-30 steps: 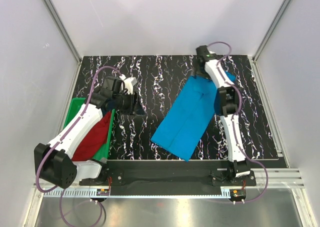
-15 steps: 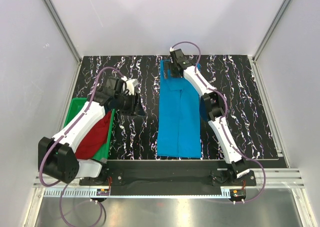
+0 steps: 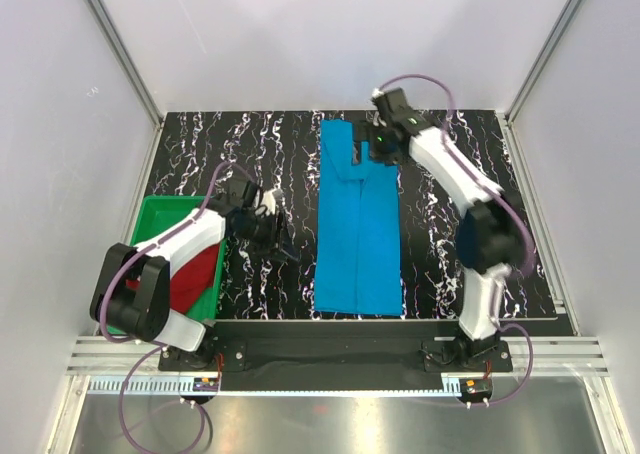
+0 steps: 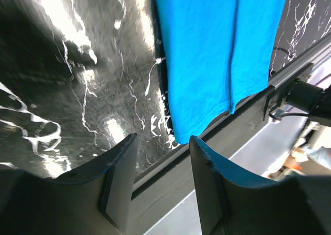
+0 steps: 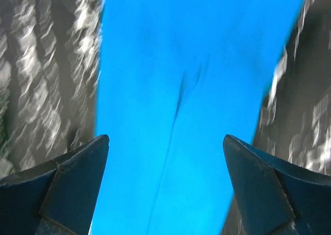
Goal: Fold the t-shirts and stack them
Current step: Fold the tshirt
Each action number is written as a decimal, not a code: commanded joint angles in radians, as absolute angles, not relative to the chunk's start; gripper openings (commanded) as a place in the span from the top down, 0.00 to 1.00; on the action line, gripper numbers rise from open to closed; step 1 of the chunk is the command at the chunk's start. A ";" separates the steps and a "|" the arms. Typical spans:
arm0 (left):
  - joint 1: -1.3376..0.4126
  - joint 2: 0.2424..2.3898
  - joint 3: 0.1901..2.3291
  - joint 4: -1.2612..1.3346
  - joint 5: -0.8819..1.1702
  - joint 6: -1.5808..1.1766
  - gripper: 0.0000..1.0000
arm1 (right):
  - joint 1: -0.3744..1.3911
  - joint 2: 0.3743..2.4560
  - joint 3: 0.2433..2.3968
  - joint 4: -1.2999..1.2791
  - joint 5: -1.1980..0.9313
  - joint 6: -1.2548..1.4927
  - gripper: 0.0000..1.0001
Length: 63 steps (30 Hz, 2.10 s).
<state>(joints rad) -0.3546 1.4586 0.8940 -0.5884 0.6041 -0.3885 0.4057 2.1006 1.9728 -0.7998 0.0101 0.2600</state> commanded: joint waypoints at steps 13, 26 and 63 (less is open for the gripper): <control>-0.420 1.450 0.638 -0.249 0.646 -0.704 0.53 | 0.394 1.044 0.565 -0.500 -0.419 0.825 0.47; -0.660 1.493 0.654 -0.282 0.401 -0.879 0.53 | 0.393 0.977 0.459 -0.677 -0.294 0.785 0.32; -0.767 1.471 0.531 -0.235 0.336 -1.031 0.57 | 0.393 1.057 0.393 -0.560 -0.342 0.836 0.39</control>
<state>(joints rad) -0.7563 1.4357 0.5671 -0.2012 0.3855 -1.0428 0.3962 1.0485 0.4068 -0.5861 -0.3607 0.8288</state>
